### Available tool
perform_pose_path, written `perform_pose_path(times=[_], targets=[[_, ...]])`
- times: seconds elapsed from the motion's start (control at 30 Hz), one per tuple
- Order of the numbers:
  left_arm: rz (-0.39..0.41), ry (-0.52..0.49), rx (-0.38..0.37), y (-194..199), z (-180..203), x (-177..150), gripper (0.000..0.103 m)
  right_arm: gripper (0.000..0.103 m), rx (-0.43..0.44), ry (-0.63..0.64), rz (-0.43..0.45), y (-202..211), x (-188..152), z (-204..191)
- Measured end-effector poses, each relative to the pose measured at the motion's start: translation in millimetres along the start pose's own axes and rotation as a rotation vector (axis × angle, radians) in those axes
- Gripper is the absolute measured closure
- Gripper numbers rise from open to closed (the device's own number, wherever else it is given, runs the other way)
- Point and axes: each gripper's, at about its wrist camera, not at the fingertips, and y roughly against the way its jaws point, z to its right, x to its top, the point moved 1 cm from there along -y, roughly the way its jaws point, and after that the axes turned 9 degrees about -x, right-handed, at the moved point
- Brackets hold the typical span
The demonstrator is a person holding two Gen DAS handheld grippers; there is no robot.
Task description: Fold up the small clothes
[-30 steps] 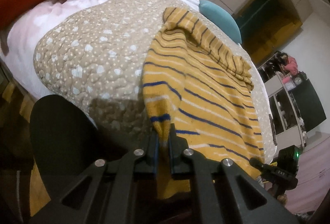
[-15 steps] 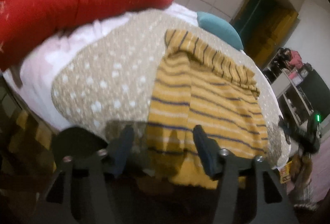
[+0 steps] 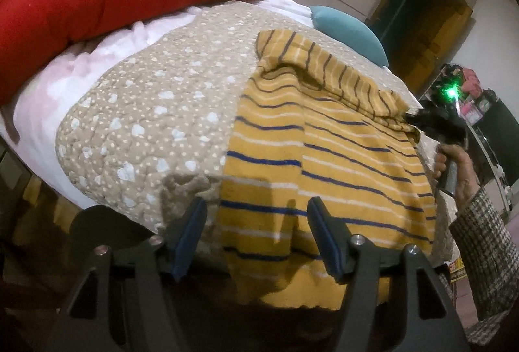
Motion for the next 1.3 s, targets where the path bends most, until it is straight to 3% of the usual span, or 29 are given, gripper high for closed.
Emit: perform_pose_path(times=[0.13, 0.17, 0.2, 0.37, 0.43, 0.53, 0.7, 0.8, 0.97, 1.03, 1.07, 1.1, 1.17, 1.23, 1.3], targets=[[-0.005, 0.037, 0.017, -2.4, -14.5, -1.1, 0.04, 0.101, -0.177, -0.087, 0.004, 3.5, -3.1, 38.1], [-0.009, 0.055, 0.014, -3.5, -18.2, -2.0, 0.04, 0.101, -0.263, -0.104, -0.002, 3.4, -5.2, 49.8], [-0.011, 0.064, 0.012, -3.9, -20.0, -2.8, 0.04, 0.1, -0.265, -0.116, -0.013, 3.2, -7.5, 56.9], [-0.02, 0.083, 0.006, -4.7, -25.1, -9.3, 0.04, 0.094, 0.03, -0.18, -0.034, 41.3, -49.5, 80.7], [-0.031, 0.096, -0.01, -6.5, -28.0, -12.4, 0.038, 0.07, 0.135, -0.168, -0.065, 55.3, -78.0, 75.4], [-0.052, 0.12, -0.037, -11.0, -32.2, -21.6, 0.037, 0.066, 0.317, -0.127, -0.141, 79.3, -137.0, 70.7], [-0.106, 0.178, -0.127, -30.9, -34.9, -43.1, 0.035, 0.065, 0.461, -0.082, -0.218, 104.7, -211.4, 65.1], [-0.147, 0.217, -0.183, -46.1, -34.1, -55.2, 0.035, 0.062, 0.498, -0.089, -0.274, 102.4, -240.9, 59.7], [-0.17, 0.19, -0.261, -52.6, -16.7, -67.0, 0.035, 0.044, 0.539, -0.111, -0.33, 93.0, -267.9, 41.4], [-0.175, 0.159, -0.277, -50.0, -9.9, -67.8, 0.046, 0.031, 0.539, -0.083, -0.324, 94.1, -274.4, 31.5], [-0.188, 0.129, -0.273, -48.2, -4.7, -68.6, 0.075, 0.03, 0.532, -0.07, -0.32, 93.4, -275.3, 26.2], [-0.202, 0.106, -0.257, -48.3, -0.8, -69.1, 0.095, 0.029, 0.52, -0.052, -0.317, 93.7, -276.5, 21.1], [-0.202, 0.07, -0.225, -41.5, 5.9, -67.8, 0.095, 0.034, 0.524, -0.044, -0.325, 93.6, -280.5, 16.1], [-0.193, 0.058, -0.222, -33.3, 9.7, -65.8, 0.095, 0.077, 0.562, -0.051, -0.346, 93.6, -282.8, 11.1], [-0.176, 0.044, -0.223, -23.6, 15.3, -60.2, 0.095, 0.086, 0.596, -0.061, -0.358, 96.4, -285.1, 7.4]])
